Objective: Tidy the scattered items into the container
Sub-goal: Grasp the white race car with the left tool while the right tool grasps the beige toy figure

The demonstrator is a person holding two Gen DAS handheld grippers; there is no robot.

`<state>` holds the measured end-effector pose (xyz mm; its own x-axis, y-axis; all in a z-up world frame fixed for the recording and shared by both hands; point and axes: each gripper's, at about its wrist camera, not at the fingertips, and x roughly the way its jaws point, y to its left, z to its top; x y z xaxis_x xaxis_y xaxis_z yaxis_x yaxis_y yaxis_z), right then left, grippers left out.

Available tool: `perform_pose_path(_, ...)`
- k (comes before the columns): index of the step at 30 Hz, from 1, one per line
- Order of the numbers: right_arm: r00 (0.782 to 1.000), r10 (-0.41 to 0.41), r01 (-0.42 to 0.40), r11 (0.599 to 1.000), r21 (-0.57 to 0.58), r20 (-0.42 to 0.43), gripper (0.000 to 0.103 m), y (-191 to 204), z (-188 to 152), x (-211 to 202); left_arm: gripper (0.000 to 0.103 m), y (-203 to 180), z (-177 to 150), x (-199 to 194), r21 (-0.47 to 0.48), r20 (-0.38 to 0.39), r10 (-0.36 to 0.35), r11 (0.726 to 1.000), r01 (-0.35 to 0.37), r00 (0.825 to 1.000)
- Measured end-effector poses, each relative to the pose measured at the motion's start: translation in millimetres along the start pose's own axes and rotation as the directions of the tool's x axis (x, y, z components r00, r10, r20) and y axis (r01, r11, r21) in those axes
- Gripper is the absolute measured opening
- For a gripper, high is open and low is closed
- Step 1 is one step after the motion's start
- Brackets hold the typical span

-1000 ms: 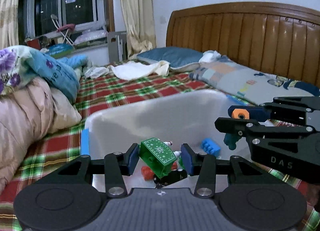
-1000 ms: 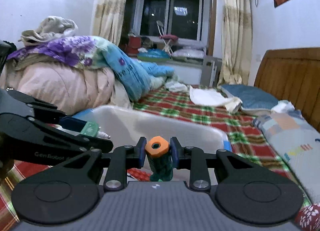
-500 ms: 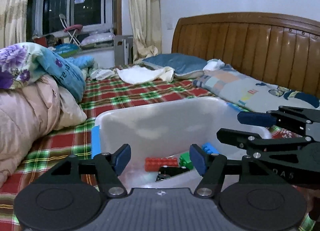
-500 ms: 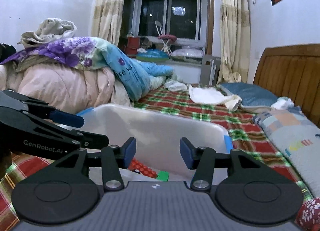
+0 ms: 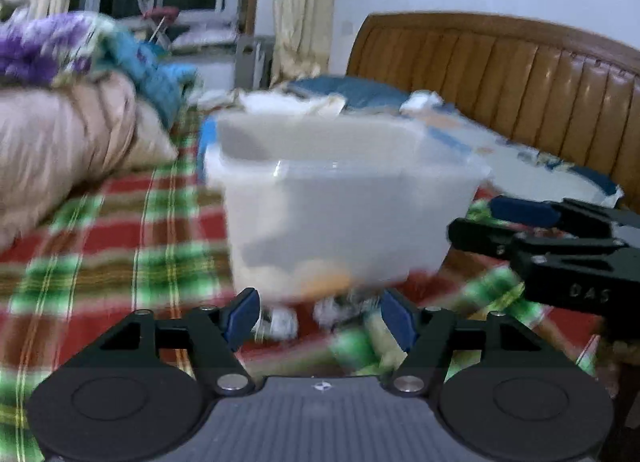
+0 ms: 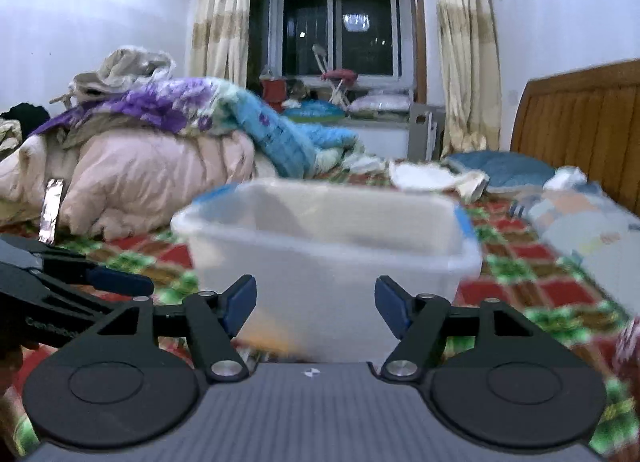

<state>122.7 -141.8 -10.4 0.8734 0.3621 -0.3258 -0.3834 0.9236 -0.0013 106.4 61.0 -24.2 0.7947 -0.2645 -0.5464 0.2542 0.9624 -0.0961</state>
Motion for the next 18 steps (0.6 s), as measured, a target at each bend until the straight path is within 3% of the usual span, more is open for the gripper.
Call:
perform_pose_path(10,0.994,0.042,-0.042,0.999,0.006,-0.099,0.07,3,-52,1,0.071,-2,-40,14,0.037,-0.103,0.018,0.999,-0.015,0.995)
perform_pose_path(18,0.985,0.097,-0.092,0.995,0.039,-0.144,0.07,8,-67,10,0.071,3,-22,39,0.169,-0.042,0.086,0.983,-0.077,0.995)
